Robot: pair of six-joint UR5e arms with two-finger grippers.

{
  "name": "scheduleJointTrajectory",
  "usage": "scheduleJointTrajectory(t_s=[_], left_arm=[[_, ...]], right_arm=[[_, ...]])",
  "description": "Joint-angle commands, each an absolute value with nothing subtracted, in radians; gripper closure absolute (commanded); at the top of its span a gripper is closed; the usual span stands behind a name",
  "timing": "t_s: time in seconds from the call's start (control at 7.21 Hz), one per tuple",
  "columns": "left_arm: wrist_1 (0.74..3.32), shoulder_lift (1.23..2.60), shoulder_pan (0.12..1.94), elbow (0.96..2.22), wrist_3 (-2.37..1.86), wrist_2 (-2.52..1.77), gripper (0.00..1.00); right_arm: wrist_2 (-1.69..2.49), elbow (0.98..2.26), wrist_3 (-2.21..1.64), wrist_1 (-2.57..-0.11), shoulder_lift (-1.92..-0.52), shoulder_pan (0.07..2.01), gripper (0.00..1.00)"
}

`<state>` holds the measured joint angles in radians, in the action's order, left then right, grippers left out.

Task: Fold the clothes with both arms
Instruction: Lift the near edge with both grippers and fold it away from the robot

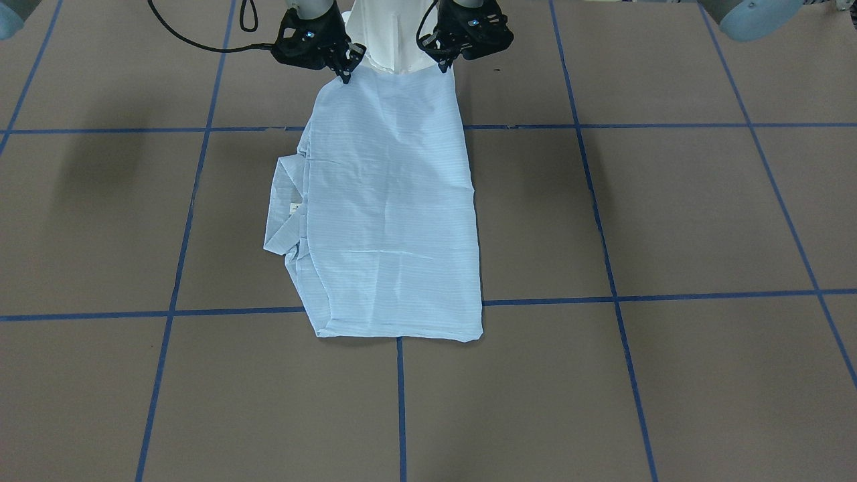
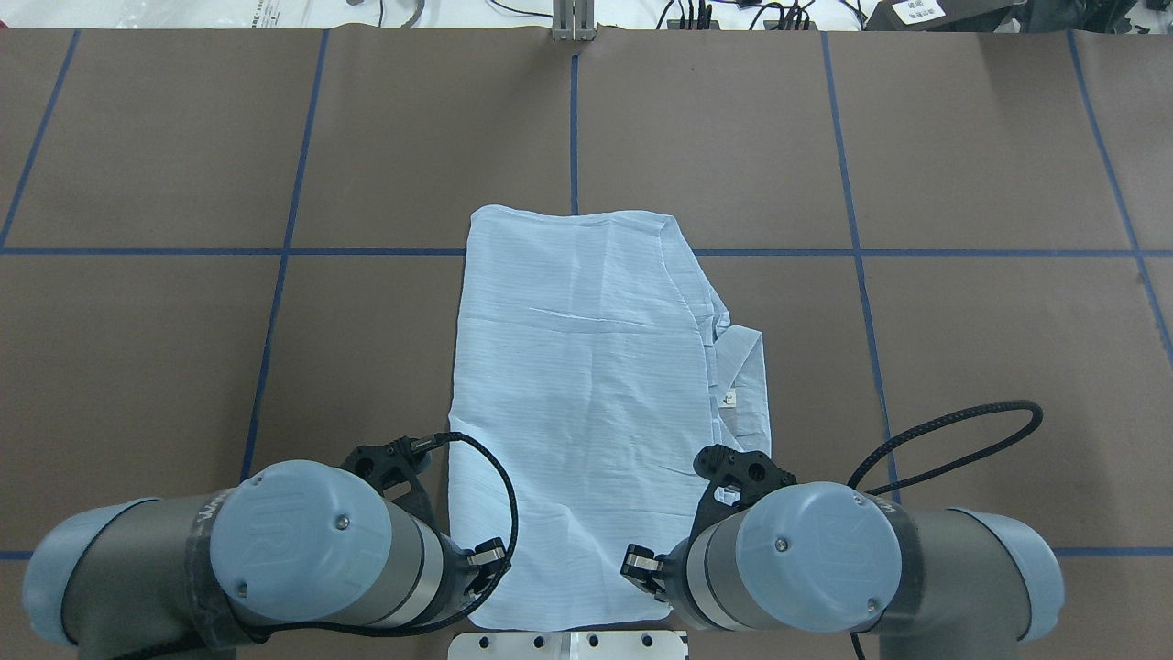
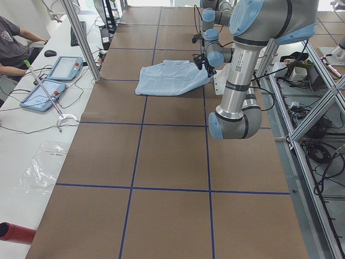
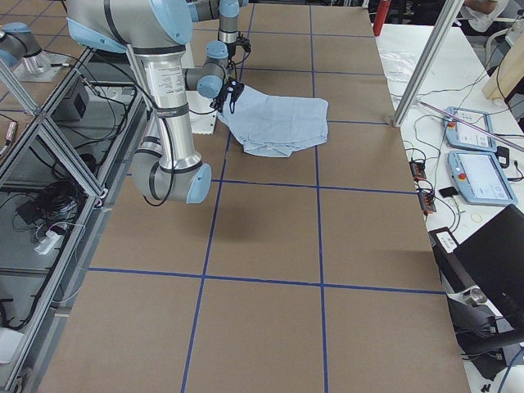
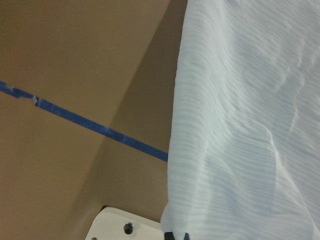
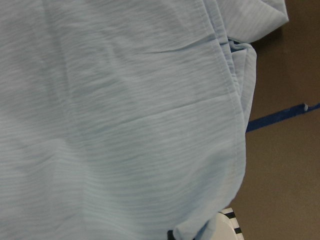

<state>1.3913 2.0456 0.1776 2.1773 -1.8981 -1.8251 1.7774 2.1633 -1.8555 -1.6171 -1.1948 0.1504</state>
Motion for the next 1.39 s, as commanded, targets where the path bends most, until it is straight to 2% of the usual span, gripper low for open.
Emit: scheduleJointTrajectory(t_s=[0.0, 0.42, 0.55, 0.83, 0.97, 1.25], left_arm=[[1.391, 2.056, 0.178, 2.169, -1.882, -1.821, 1.0], [1.446, 2.08, 0.38, 2.137, -1.749, -1.827, 1.0], [1.491, 2.101, 0.455, 2.072, -1.717, -1.853, 1.0], [1.694, 2.184, 0.564, 1.808, -1.68, -1.904, 1.0], [1.769, 2.201, 0.592, 1.727, -1.666, -1.905, 1.0], [1.801, 2.229, 0.656, 1.666, -1.605, -1.905, 1.0]], right_arm=[[1.778, 2.142, -1.844, -1.621, -1.181, 0.21, 1.0], [1.775, 2.079, -1.743, -1.615, -1.116, 0.366, 1.0], [1.776, 2.0, -1.694, -1.615, -1.071, 0.424, 1.0], [1.839, 1.896, -1.57, -1.615, -1.02, 0.559, 1.0], [1.862, 1.816, -1.522, -1.615, -0.958, 0.616, 1.0], [1.87, 1.589, -1.441, -1.609, -0.821, 0.673, 1.0]])
